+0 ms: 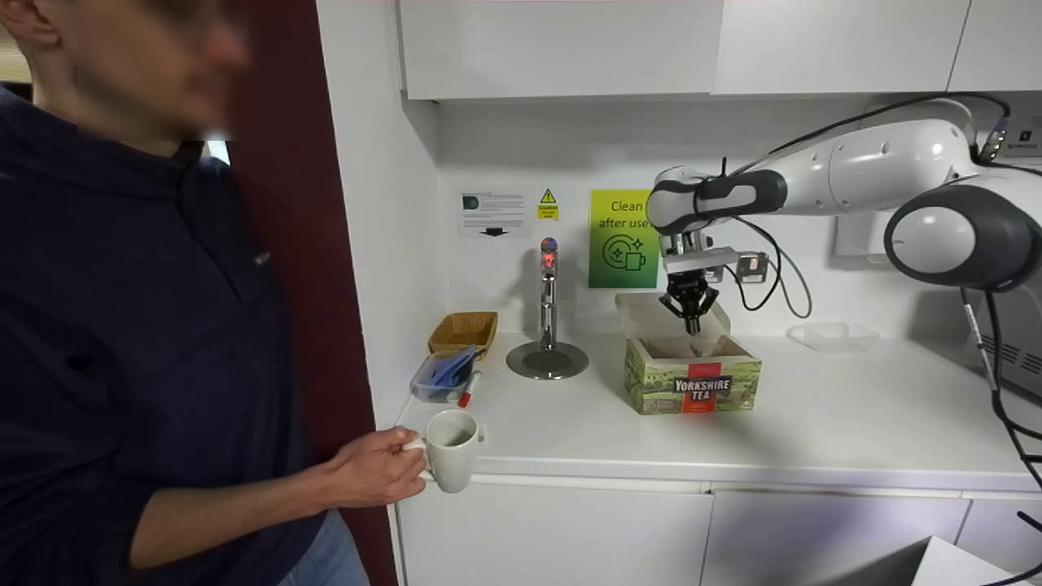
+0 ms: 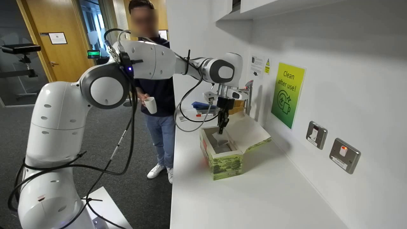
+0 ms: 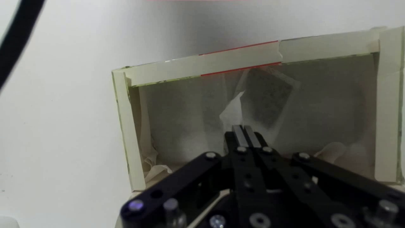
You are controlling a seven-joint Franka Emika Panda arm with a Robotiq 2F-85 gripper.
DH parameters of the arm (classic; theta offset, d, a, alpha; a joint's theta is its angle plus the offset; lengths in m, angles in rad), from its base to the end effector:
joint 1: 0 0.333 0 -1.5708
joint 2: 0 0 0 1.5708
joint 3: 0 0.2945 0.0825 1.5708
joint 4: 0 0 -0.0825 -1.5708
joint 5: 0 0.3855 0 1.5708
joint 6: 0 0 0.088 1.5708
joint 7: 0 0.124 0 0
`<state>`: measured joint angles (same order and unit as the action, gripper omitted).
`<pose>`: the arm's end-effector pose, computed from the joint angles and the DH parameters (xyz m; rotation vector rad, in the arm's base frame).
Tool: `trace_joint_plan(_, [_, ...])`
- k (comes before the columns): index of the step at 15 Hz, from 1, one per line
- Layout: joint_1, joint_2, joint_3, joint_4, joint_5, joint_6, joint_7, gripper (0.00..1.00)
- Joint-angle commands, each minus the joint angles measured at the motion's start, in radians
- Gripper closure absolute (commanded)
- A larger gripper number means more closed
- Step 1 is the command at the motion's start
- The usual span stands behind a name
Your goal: Pick up one tea bag from the green box and put it into the white mug
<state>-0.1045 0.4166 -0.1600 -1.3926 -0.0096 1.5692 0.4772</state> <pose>0.6252 -0.1558 0.4196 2.8210 -1.0856 -0.3424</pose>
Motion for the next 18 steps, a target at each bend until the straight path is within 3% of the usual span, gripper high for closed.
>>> trace_joint_plan(1, [0.007, -0.071, 0.001, -0.033, 0.009, -0.009, -0.001, 1.00])
trace_joint_plan(18, [0.075, -0.149, 0.031, -0.017, -0.024, -0.022, 0.012, 1.00])
